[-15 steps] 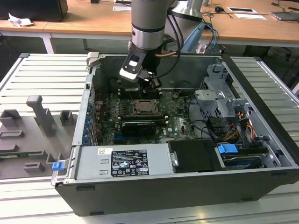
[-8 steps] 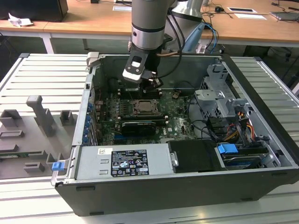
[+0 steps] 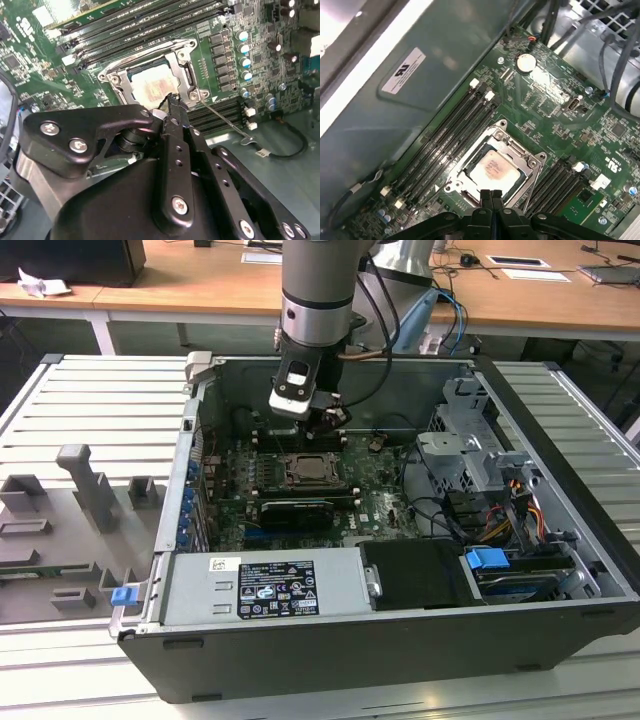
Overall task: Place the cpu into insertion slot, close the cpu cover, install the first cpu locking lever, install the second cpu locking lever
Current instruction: 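Install the first cpu locking lever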
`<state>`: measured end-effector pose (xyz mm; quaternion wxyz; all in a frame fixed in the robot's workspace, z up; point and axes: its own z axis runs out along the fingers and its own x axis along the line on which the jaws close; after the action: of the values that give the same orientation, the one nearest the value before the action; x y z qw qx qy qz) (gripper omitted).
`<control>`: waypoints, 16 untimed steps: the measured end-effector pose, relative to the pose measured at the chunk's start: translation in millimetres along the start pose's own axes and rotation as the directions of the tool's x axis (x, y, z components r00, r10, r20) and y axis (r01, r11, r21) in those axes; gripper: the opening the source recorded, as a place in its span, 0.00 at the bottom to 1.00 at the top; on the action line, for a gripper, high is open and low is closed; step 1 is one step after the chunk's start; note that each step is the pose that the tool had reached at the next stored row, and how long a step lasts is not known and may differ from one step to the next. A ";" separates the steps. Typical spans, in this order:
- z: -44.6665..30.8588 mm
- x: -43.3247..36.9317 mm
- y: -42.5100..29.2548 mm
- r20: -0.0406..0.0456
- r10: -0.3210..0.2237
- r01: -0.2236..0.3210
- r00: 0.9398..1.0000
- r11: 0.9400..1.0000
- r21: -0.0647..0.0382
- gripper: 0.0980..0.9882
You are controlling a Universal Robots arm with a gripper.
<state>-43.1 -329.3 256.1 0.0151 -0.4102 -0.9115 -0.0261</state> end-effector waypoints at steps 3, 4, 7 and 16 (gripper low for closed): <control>0.0 0.0 0.0 -0.003 -0.091 0.091 0.996 0.996 0.004 0.01; 0.0 0.0 0.0 -0.004 -0.104 0.104 0.995 0.995 0.005 0.01; 0.0 0.0 0.0 -0.006 -0.164 0.164 0.987 0.986 0.008 0.01; 0.0 0.0 0.0 -0.012 -0.286 0.286 0.958 0.958 0.013 0.01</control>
<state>-43.1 -329.4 256.1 0.0186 -0.2740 -0.9613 -0.0236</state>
